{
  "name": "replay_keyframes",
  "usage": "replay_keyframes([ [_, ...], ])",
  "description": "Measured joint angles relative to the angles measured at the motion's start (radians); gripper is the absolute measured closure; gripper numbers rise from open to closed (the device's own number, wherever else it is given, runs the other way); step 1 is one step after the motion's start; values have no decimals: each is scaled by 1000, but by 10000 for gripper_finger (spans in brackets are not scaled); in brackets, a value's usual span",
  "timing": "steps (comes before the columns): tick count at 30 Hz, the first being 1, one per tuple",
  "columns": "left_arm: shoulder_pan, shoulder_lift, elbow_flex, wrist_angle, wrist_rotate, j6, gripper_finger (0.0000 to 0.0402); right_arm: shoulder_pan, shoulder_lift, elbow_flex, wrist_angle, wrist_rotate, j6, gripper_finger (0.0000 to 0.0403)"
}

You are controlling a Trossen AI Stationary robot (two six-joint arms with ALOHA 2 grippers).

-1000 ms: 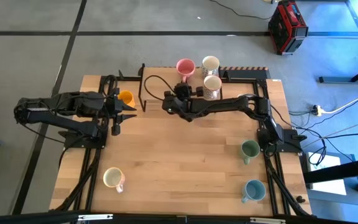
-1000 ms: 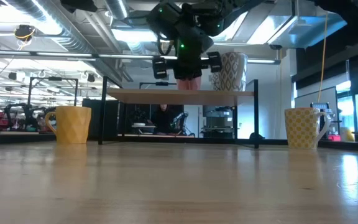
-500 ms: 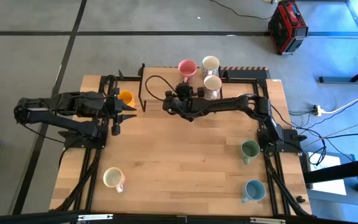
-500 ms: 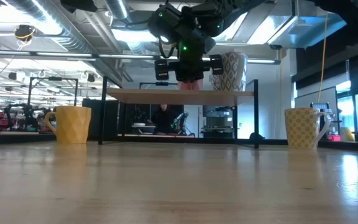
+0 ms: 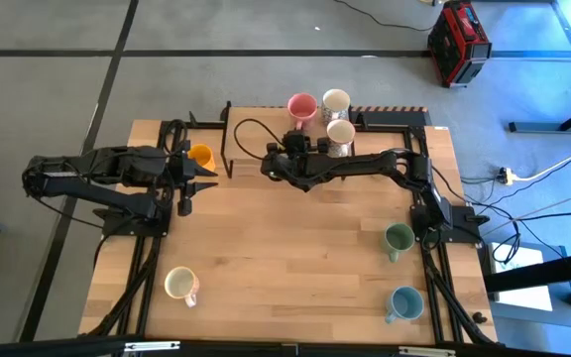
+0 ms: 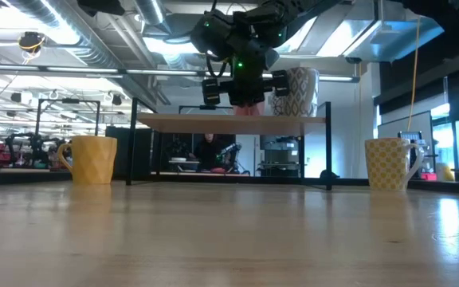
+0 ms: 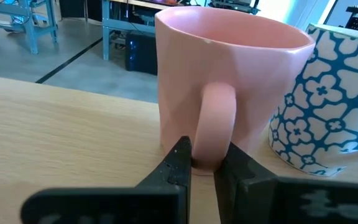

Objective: Place coffee mugs
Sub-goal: Put the pink mug on the shelf

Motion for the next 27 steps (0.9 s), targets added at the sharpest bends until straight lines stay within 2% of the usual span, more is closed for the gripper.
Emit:
replay_keyframes([
  [7,0,0,0,0,0,0,304,-1,0,0,-2,-23,24,308],
  [10,0,0,0,0,0,6,304,0,0,0,-1,-22,24,291],
  [16,0,0,0,0,0,8,304,1,0,0,1,-19,24,283],
  [23,0,0,0,1,0,8,304,8,0,18,-25,-76,22,281],
  [27,0,0,0,1,0,8,304,15,0,57,-74,-42,21,281],
])
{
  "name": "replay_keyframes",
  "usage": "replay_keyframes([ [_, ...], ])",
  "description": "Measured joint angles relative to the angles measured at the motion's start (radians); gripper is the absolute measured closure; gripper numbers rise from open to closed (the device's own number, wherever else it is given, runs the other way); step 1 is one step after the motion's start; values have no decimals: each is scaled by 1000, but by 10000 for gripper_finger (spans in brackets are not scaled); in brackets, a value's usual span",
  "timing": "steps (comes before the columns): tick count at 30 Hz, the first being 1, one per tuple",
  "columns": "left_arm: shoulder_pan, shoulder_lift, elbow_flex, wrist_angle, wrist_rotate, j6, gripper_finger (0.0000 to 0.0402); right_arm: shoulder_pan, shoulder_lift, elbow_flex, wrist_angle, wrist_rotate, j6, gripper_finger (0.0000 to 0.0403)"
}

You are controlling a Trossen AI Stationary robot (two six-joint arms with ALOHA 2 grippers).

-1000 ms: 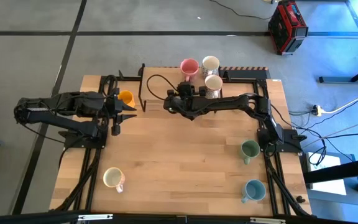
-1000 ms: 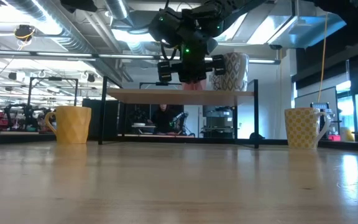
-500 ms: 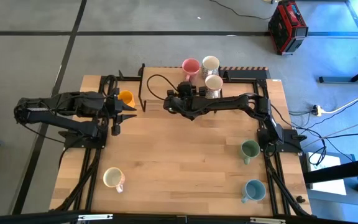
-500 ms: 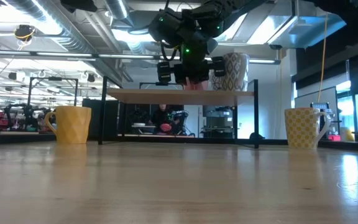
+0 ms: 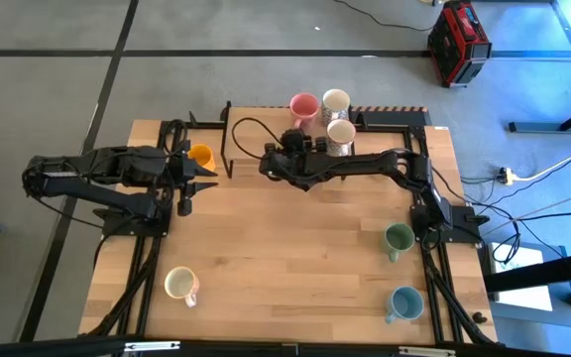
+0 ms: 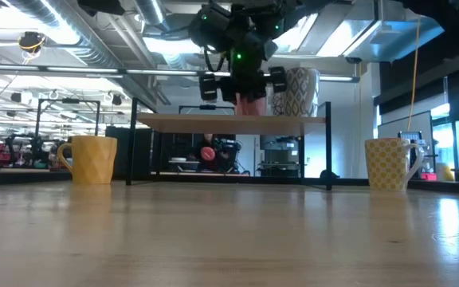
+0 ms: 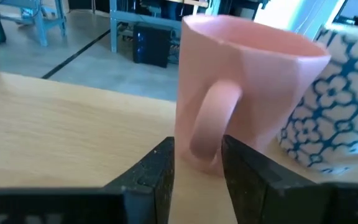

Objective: Place coffee mugs
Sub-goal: Put the pink mug on the shelf

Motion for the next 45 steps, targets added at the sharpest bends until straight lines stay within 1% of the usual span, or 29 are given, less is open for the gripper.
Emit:
replay_keyframes([
  [3,0,0,0,0,0,0,304,0,0,43,-64,0,1,281],
  [12,0,0,0,0,0,0,304,6,0,102,-162,-48,15,281],
  [21,0,0,0,0,0,0,304,13,0,162,-319,-172,98,281],
  [28,0,0,0,0,0,0,304,41,0,244,-418,-210,110,281],
  [34,0,0,0,0,0,0,304,80,0,326,-453,-235,109,281],
  [38,0,0,0,0,0,-1,304,124,0,395,-486,-300,77,281],
  [43,0,0,0,0,0,-5,296,214,0,489,-598,-375,27,281],
  [45,0,0,0,0,0,-15,287,253,0,521,-684,-409,34,281],
])
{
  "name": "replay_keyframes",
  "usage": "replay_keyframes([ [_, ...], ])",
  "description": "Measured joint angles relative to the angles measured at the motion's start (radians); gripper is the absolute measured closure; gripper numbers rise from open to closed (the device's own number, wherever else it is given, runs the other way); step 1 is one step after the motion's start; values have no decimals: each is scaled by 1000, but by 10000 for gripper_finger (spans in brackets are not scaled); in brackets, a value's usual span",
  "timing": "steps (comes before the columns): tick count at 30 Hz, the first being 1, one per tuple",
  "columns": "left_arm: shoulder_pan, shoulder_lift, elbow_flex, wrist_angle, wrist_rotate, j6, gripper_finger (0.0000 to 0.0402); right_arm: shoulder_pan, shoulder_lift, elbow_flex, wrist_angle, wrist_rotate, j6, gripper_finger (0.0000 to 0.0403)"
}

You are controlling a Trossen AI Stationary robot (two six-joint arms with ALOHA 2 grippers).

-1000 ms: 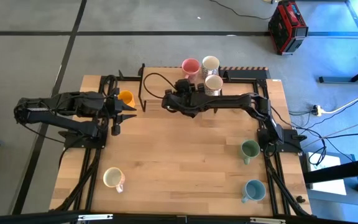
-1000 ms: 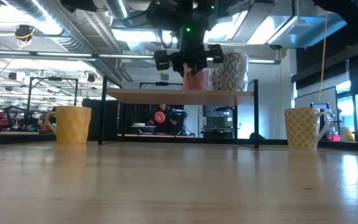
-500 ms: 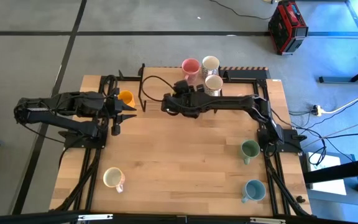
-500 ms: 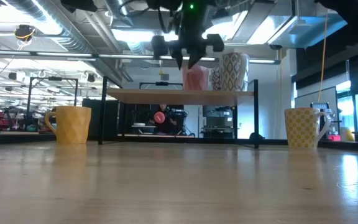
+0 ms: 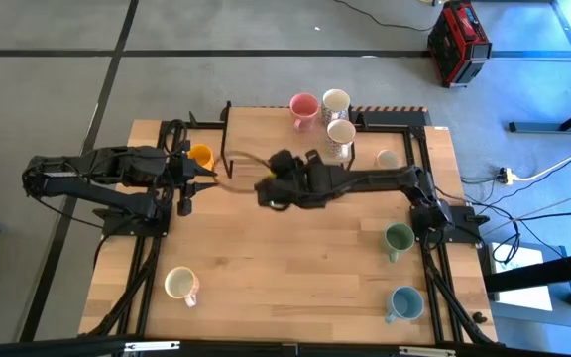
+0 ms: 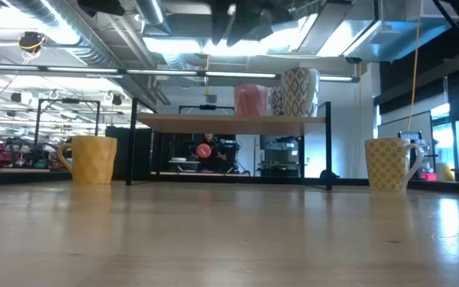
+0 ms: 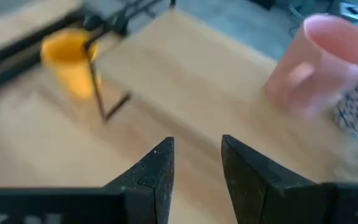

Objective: Place coffee mugs
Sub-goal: Put the pink mug on the shelf

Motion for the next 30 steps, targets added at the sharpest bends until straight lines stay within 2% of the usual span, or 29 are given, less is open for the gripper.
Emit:
replay_keyframes([
  [8,0,35,0,16,71,-101,239,172,-26,19,-379,-23,250,281],
  [13,0,99,0,18,76,-174,235,250,-114,-108,-369,-50,264,281],
  [18,-1,155,-1,69,74,-234,234,324,-289,-379,-333,-61,342,281],
  [20,0,184,0,136,72,-258,234,354,-377,-510,-315,-58,394,281],
  [26,0,291,-1,276,72,-286,234,431,-659,-899,2,-51,440,281],
  [30,27,361,1,380,63,-288,234,450,-786,-1070,184,-54,411,281],
])
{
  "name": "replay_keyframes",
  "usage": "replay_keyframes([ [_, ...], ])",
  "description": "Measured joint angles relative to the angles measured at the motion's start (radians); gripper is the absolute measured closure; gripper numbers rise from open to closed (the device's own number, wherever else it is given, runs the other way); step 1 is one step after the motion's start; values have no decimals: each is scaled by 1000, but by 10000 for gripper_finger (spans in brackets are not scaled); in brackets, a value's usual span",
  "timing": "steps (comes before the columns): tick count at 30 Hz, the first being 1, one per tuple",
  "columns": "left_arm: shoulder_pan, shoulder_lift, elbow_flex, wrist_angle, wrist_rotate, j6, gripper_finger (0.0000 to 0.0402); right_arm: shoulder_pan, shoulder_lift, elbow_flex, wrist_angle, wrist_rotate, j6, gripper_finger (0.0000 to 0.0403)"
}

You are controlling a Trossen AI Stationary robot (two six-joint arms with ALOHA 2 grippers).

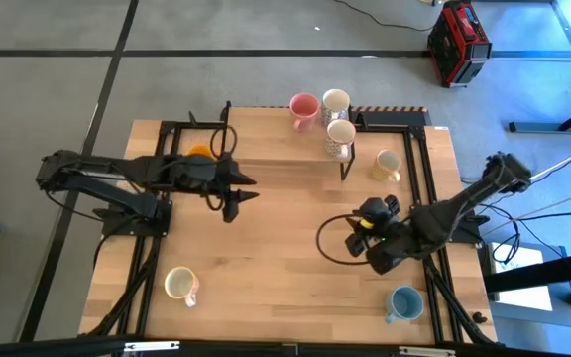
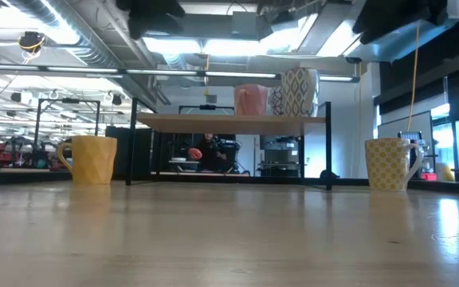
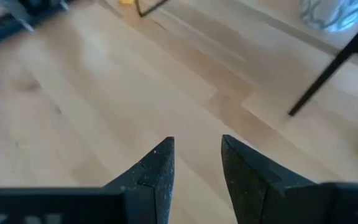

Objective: Place coffee mugs
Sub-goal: Put the pink mug on the shelf

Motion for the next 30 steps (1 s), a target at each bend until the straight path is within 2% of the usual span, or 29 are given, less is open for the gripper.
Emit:
replay_keyframes([
  [5,97,100,102,-16,-12,28,234,-8,-65,-82,64,17,-61,281],
  [8,179,165,167,-22,7,118,234,-33,-72,-84,59,70,-113,281],
  [12,308,274,247,-33,64,238,234,-92,-75,-85,55,80,-204,281],
  [16,417,385,333,-38,140,341,234,-158,-75,-85,48,69,-262,281],
  [21,521,500,450,-58,146,448,234,-237,-79,-85,34,39,-319,281],
  [30,632,649,500,-32,241,484,234,-341,-112,-85,10,-26,-438,281],
])
